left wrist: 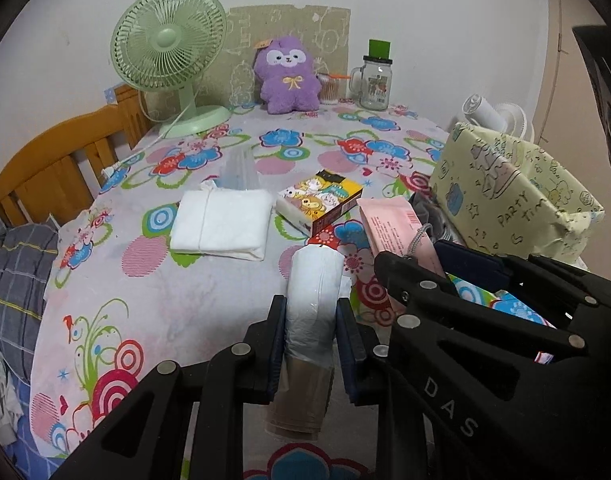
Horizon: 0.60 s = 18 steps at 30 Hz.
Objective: Organize soft objects
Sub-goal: 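Grasp and lift the pink paper packet with the right tool while the left tool holds the white bag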
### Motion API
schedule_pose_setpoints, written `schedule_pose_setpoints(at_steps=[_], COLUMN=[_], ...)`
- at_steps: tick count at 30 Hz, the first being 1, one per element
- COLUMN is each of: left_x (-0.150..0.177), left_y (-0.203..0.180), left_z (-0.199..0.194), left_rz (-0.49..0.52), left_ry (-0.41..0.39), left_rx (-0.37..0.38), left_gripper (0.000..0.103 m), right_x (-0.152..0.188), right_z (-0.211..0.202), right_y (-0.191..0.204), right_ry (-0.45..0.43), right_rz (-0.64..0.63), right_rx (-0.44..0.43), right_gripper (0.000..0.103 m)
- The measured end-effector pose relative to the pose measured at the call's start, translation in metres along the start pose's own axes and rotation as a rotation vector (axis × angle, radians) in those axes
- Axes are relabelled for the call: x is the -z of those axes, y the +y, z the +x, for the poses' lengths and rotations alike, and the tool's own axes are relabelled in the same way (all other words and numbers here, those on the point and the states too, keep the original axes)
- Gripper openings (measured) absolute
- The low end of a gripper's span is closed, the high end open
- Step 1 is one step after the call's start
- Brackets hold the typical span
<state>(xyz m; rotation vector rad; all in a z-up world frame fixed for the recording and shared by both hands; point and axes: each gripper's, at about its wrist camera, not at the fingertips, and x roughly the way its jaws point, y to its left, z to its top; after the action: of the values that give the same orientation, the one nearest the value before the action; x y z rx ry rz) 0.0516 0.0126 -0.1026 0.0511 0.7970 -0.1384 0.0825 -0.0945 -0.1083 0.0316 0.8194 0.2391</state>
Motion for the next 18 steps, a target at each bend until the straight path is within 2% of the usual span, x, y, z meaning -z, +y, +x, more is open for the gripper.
schedule_pose_setpoints(at_steps=[18], left_x=[-0.029], left_y=[-0.008], left_z=[-0.037], left_rz=[0.002], left_ry=[-0.085], left_rx=[0.003], left_gripper=[0.024], right_x=[-0.028], right_z=[-0.044], right_y=[0.001], right_ry=[-0.078], right_rz=[-0.017], right_rx=[0.004], right_gripper=[0.042])
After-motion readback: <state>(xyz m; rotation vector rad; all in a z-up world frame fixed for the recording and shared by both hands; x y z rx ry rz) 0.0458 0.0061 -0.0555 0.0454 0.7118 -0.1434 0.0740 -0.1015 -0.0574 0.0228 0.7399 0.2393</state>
